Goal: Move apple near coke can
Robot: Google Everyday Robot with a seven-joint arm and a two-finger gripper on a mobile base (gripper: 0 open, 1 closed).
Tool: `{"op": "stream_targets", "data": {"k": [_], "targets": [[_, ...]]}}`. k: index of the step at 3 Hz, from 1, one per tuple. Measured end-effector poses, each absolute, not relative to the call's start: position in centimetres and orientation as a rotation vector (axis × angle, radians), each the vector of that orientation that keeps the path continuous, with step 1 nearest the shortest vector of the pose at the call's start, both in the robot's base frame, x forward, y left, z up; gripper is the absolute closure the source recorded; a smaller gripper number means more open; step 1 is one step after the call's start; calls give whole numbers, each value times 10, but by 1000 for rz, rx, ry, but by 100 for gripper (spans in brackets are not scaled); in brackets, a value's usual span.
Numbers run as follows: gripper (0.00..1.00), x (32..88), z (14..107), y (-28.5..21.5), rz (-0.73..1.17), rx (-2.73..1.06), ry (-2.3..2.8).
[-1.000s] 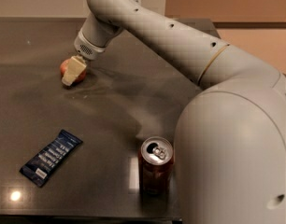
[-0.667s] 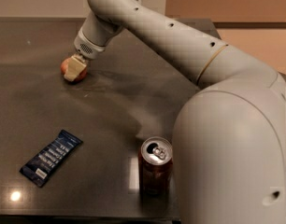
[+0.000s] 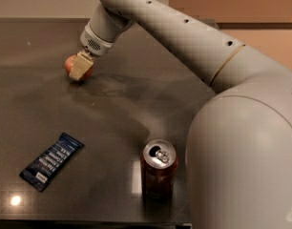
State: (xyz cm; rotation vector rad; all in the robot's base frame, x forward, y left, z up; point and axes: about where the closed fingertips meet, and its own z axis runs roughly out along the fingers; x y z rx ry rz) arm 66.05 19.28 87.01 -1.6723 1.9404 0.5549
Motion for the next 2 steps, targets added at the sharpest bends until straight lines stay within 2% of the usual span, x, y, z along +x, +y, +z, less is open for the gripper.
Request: {"op": "stream_targets", "data": {"k": [1,2], "targets": [[100,642,887,164,553,-1715,1907],[100,614,896,129,564,-1790,1868]]}}
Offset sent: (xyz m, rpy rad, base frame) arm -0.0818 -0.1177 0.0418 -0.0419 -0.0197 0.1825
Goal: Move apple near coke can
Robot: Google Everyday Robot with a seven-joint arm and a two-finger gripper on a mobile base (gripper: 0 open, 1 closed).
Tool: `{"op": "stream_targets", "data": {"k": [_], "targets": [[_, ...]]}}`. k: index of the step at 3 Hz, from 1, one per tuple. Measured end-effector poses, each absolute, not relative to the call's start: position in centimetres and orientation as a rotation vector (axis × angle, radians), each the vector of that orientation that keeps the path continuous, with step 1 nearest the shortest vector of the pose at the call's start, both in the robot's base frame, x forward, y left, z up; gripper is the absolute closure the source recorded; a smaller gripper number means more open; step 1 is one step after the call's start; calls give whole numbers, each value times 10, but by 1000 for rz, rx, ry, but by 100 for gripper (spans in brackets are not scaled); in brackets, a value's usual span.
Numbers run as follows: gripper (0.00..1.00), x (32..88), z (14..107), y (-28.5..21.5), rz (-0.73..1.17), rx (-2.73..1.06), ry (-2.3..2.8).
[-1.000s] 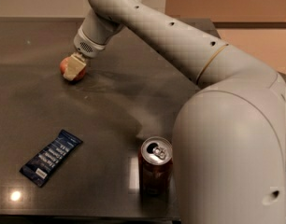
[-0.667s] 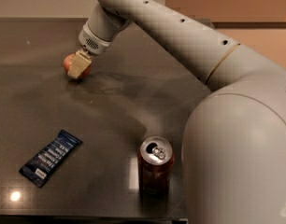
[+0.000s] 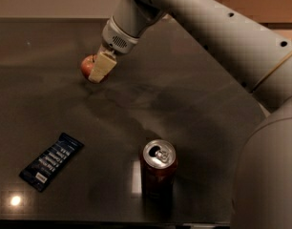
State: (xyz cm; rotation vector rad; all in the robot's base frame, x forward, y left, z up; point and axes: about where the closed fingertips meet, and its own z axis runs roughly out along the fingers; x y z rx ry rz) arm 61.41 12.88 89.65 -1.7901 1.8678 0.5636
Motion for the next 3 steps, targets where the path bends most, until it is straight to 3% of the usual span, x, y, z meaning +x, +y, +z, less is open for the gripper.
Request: {"op": "stream_targets", "data": {"k": [3], "targets": [[100,520,901,36,676,-2021,1668]]}}
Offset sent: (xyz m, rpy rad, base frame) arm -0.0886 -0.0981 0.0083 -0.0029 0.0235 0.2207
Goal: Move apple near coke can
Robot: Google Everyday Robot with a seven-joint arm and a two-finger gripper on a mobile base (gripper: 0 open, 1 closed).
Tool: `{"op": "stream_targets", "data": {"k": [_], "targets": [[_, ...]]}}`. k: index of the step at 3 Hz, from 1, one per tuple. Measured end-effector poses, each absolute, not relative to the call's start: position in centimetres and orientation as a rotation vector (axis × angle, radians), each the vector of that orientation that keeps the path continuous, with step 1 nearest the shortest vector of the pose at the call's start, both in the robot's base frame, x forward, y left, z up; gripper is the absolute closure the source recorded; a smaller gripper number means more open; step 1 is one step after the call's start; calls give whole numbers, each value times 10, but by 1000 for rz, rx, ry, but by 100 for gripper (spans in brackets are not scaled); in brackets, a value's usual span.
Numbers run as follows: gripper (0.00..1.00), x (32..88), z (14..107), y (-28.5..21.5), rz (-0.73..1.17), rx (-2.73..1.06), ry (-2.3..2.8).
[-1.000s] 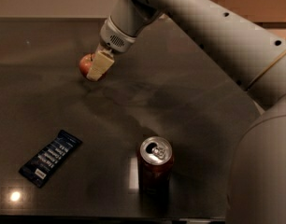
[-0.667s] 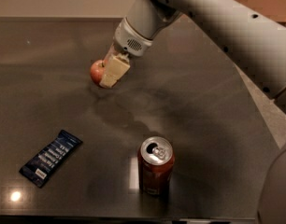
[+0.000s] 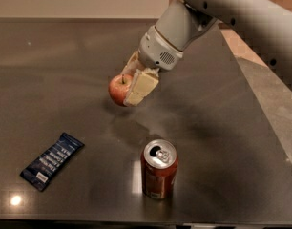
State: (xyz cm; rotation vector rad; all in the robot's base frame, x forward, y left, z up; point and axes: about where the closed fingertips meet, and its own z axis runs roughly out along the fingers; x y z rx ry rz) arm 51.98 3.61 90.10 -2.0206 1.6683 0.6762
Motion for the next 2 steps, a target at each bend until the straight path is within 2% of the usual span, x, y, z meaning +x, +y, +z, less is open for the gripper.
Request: {"op": "stream_targets", "data": {"k": [2], "targets": [[100,511,895,30,681,-2067,1676]]}}
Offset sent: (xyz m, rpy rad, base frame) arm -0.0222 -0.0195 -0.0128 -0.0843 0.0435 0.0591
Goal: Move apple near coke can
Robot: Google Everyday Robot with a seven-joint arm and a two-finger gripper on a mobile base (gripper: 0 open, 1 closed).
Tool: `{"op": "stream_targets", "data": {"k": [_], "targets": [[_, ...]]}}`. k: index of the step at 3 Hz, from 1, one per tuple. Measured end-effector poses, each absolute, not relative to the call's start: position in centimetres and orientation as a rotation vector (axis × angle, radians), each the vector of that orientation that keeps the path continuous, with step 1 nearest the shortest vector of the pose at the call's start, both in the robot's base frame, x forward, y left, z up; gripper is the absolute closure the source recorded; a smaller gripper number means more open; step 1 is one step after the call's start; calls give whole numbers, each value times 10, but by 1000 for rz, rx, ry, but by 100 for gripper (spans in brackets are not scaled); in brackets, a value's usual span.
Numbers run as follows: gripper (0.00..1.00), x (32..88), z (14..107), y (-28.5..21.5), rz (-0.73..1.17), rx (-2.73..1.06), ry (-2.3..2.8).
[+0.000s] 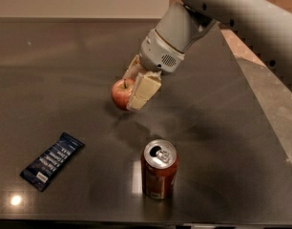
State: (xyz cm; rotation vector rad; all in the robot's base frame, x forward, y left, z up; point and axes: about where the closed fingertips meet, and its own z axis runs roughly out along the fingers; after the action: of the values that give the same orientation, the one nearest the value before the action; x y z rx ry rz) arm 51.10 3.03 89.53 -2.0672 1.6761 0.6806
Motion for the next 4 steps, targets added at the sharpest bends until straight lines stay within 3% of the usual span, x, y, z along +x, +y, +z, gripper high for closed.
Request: {"op": "stream_targets", "data": {"k": [4], "targets": [[100,413,878,-12,913,-2245,1379]]}}
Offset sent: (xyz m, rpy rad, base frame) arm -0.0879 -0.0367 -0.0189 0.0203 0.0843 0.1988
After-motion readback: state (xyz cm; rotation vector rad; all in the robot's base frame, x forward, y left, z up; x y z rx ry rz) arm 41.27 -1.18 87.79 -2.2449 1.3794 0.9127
